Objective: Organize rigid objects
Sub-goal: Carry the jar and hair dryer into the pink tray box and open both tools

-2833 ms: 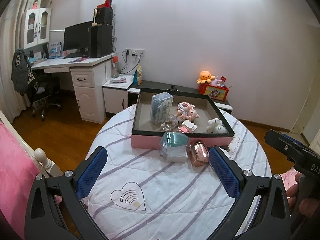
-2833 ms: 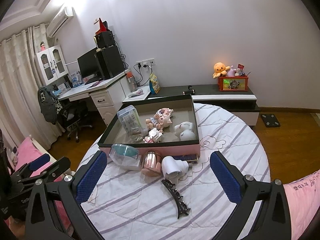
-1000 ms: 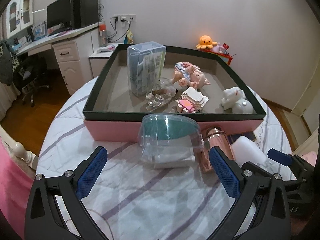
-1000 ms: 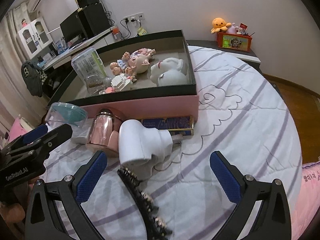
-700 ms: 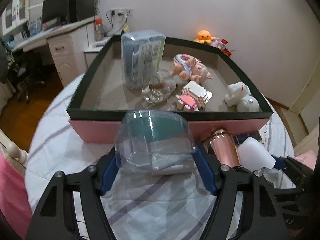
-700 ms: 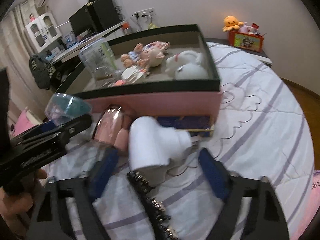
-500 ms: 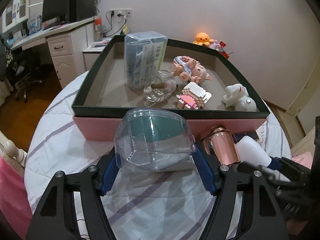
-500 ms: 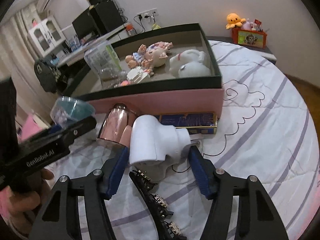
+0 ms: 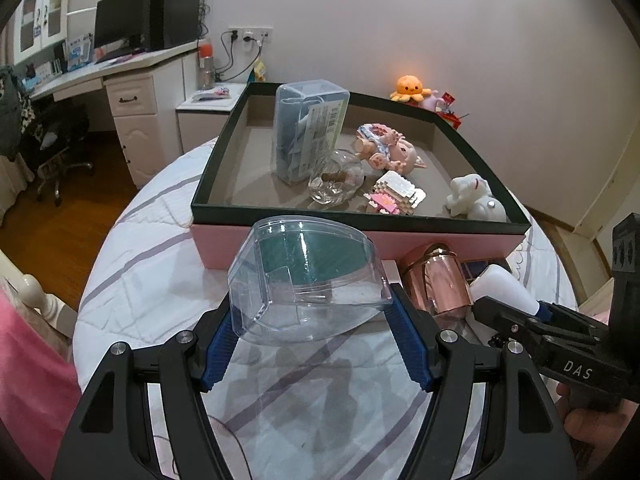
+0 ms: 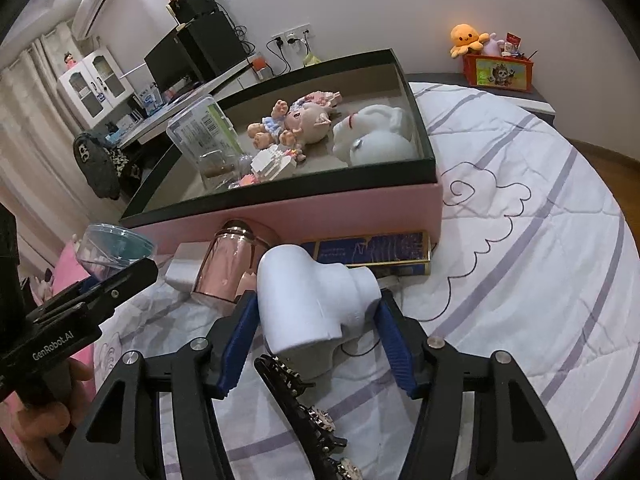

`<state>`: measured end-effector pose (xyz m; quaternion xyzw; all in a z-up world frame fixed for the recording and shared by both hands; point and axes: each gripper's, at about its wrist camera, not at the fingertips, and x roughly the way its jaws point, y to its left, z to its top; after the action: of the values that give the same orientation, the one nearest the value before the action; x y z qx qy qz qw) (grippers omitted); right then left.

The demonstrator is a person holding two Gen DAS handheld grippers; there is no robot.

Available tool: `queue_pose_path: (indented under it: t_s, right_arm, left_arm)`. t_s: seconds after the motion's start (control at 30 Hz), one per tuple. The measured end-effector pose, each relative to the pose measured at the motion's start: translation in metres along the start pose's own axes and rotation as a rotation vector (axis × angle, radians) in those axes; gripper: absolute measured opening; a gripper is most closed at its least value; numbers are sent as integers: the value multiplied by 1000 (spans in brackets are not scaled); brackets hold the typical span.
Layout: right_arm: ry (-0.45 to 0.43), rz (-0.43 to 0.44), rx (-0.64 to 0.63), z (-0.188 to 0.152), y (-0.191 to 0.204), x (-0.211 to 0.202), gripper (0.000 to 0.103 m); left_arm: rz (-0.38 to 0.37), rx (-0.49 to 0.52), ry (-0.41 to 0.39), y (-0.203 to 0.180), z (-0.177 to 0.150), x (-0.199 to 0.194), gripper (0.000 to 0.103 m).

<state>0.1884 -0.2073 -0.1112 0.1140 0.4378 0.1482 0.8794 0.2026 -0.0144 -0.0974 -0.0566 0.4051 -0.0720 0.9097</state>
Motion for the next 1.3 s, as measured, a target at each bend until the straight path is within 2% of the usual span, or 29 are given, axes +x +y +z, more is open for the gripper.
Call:
queue_pose_path:
  t_s: [0.2,0.43,0.63,0.83,1.07,1.3]
  right_arm:
    - [-49,16,-31,-2,15,-28,60]
    - [-121,45,-47,14,25,-60,60]
    - [-171,84,-70,40,34,-72,60]
    - [-215,69,-100,73,34,-72,60]
    - [-216,33,-114,123,29,-42,60]
    - [-168,4,-85,154,12,5,60]
  left_arm:
    - [-1,4,-18,4,-5,-17,71]
    - [-13,17,-69,6,4,-43,71]
    - [-18,29,-129,5,29,-57,71]
    - [-21,49,-202,-2,68,-60,71]
    - [-32,61,-224,-11,125,-27,71]
    - [-7,78,-184,-16,174,31,71]
